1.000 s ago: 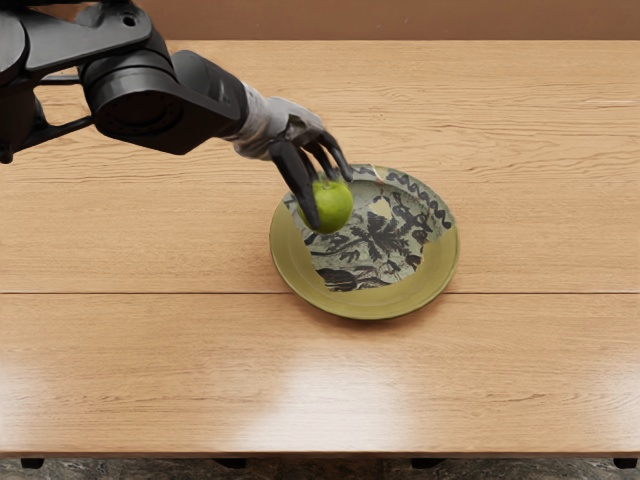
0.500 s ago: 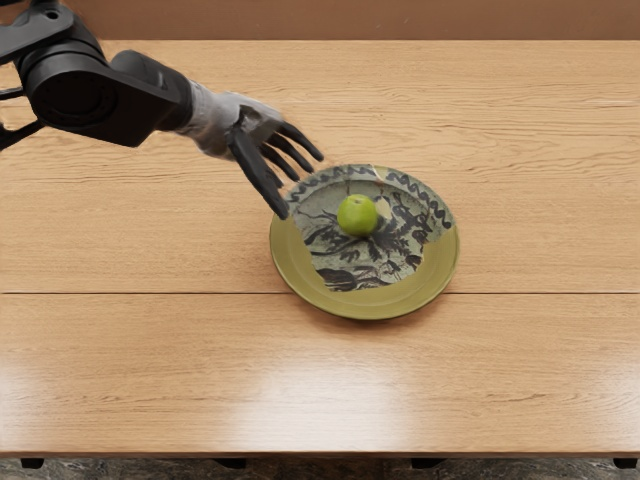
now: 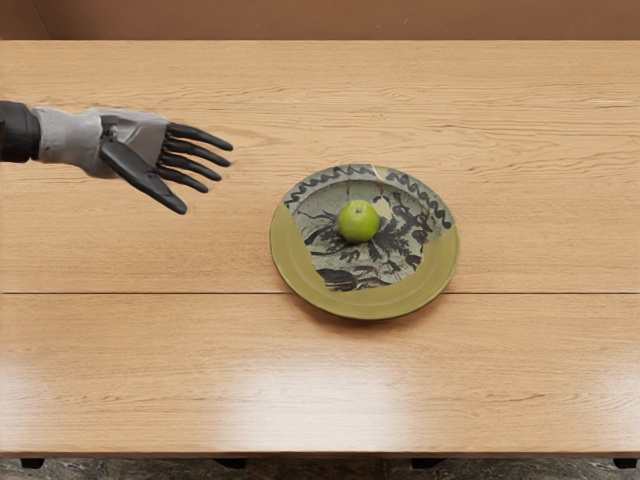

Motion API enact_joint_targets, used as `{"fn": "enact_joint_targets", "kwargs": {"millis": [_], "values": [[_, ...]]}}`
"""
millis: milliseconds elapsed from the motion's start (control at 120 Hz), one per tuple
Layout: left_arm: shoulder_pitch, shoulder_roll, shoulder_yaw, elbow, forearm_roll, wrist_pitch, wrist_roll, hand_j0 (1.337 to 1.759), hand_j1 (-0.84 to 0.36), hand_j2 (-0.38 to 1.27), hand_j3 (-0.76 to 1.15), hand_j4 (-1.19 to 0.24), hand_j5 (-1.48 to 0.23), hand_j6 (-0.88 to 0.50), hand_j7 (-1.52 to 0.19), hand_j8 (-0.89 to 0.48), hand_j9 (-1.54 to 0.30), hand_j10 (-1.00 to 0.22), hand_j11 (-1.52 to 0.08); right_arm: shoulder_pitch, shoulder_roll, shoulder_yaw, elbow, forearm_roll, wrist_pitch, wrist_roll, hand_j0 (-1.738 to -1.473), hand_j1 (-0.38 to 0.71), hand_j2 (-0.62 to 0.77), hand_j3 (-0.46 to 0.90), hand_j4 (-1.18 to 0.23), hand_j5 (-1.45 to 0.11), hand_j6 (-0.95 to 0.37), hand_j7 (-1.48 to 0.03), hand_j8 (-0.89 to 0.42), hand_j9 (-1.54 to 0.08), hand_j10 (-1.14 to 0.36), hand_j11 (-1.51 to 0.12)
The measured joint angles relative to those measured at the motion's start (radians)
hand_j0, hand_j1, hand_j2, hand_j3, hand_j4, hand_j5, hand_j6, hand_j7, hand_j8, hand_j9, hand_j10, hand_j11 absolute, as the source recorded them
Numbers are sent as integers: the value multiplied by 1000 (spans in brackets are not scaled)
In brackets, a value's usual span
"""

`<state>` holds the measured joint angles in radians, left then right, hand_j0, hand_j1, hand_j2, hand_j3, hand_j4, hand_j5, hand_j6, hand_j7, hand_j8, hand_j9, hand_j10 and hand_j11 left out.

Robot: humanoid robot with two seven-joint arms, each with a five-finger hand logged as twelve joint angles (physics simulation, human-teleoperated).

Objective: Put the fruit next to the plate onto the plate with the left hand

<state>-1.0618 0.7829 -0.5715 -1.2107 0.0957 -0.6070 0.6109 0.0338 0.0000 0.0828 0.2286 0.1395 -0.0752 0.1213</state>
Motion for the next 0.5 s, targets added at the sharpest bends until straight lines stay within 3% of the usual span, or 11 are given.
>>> {"fn": "enact_joint_targets", "kwargs": {"millis": [133,500], "values": [[90,25,-92,12,-4,-3,0,1658,35,54,0,-263,-342,-262,-342,-262,-342,-262,-342,0,0,0,0,0,0,0,-1658,-307,-7,0,-35,-45,-35,-45,-35,-45,-35,-45],[181,57,-161,176,-118,-5,0,1658,40,52,0,-257,-335,-256,-335,-256,-335,-257,-335,7,0,1,0,0,0,0,-1658,-307,-7,0,-35,-45,-35,-45,-35,-45,-35,-45]]}}
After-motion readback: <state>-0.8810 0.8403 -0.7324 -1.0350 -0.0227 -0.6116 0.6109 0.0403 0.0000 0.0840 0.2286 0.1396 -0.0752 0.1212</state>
